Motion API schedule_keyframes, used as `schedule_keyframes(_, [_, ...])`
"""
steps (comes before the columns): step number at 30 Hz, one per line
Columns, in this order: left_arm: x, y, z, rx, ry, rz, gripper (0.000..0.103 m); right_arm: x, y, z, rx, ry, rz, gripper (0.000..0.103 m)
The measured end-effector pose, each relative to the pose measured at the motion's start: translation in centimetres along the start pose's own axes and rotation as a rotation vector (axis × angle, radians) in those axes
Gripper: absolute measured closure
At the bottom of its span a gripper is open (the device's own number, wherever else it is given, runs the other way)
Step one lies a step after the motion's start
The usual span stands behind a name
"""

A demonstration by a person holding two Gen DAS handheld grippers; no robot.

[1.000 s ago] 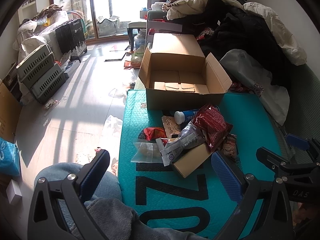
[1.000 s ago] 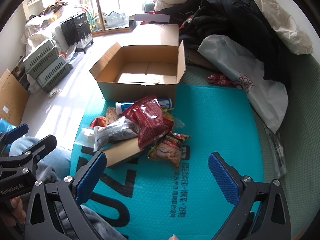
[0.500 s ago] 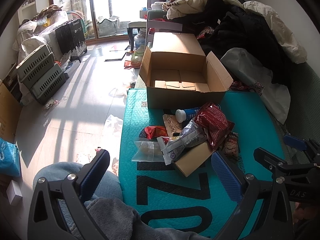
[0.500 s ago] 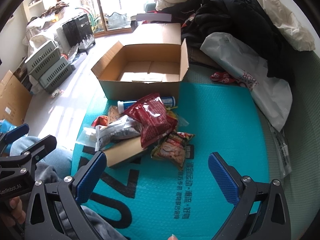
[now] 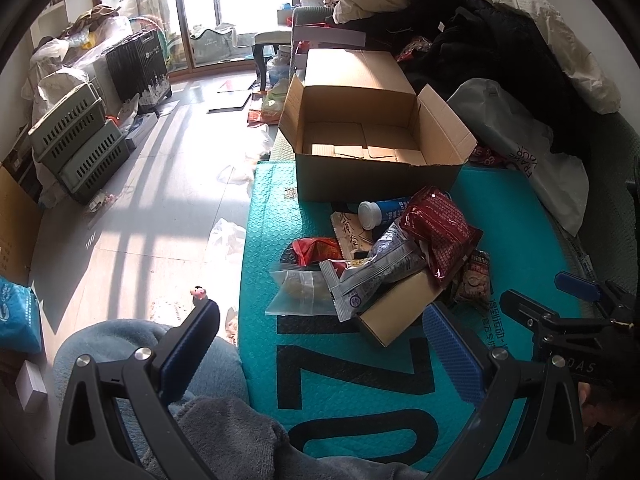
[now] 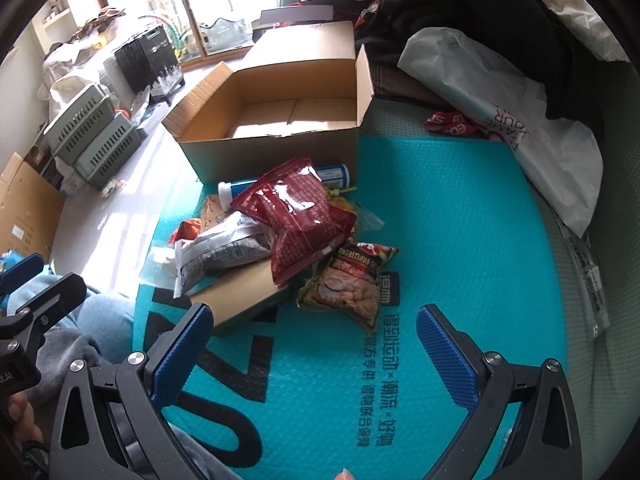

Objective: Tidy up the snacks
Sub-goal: 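Grasp the cereal bag with the right tool while the left tool grasps the gold box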

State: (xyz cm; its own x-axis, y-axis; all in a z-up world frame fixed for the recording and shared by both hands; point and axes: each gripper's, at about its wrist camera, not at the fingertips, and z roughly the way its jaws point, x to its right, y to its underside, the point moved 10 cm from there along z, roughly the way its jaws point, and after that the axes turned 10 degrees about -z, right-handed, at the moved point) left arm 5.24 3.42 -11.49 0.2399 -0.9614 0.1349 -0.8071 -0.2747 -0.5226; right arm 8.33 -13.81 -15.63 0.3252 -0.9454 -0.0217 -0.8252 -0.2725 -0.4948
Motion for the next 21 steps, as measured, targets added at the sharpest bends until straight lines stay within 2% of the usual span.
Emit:
schedule_keyframes(6, [0.6,0.9,2.0,-0.064,0.053,-0.034,0.0,0.7,0.5,2.2,-0.038,-0.01,0.019,0.0])
schedule_keyframes(13, [2.2,1.6,4.2,-0.102,0.072,0.014,0.0,2.0,1.0,4.5,-0.084,0.004,0.025,0.0])
schedule_keyframes(21, [4.0,2.7,7.4,-0.191,0.129,0.028,0.002,3.6,1.7,7.3,-0.137,-0.012,0.064,0.0])
